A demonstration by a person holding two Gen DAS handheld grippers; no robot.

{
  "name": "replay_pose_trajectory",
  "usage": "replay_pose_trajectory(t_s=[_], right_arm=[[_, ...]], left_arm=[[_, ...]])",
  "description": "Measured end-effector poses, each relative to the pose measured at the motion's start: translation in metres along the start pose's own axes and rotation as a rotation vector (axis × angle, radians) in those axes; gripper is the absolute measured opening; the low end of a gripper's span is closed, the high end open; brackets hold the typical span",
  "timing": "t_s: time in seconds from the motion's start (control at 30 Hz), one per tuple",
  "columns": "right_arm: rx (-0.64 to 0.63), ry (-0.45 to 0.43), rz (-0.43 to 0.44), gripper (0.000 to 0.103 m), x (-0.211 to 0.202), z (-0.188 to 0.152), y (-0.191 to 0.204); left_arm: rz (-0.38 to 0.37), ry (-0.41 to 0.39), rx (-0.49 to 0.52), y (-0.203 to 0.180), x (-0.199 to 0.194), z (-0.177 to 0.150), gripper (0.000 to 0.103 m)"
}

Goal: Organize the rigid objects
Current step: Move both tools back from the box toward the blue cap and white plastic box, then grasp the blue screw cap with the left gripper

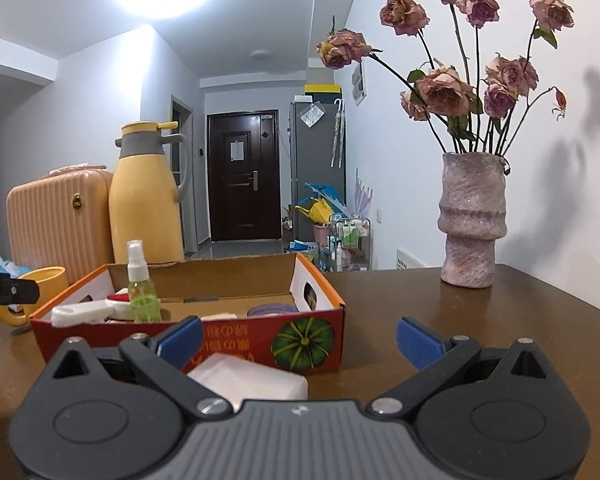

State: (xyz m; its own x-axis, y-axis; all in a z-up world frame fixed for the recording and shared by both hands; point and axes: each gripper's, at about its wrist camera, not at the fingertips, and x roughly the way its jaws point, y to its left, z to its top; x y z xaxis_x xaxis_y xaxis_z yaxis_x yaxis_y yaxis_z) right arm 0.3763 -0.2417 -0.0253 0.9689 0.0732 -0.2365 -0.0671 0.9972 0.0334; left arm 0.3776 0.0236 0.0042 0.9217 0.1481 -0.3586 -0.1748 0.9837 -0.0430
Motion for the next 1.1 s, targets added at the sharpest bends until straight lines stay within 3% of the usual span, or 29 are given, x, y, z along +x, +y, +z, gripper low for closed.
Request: replay_pose_trajectory(t_s=[0.5,0.87,1.1], right_arm=[[-0.007,0.054,-0.024,0.103,-0.024,-0.01,-0.011],[-0.007,0.1,-0.017,0.103,-0.022,-0.012,-0.009],[-0.017,0.125,-0.012,0.103,-0.02,-0.014,-0.005]], left_arm=[[-0.037,0.076,0.049,-0.007,-0.022,-0.026,0.103],[-0.122,0.205,0.142,-0.032,-0.008,-0.047,0.103],[-0.109,0.29,0.16,-0.042,0.015,-0.055,0.103]])
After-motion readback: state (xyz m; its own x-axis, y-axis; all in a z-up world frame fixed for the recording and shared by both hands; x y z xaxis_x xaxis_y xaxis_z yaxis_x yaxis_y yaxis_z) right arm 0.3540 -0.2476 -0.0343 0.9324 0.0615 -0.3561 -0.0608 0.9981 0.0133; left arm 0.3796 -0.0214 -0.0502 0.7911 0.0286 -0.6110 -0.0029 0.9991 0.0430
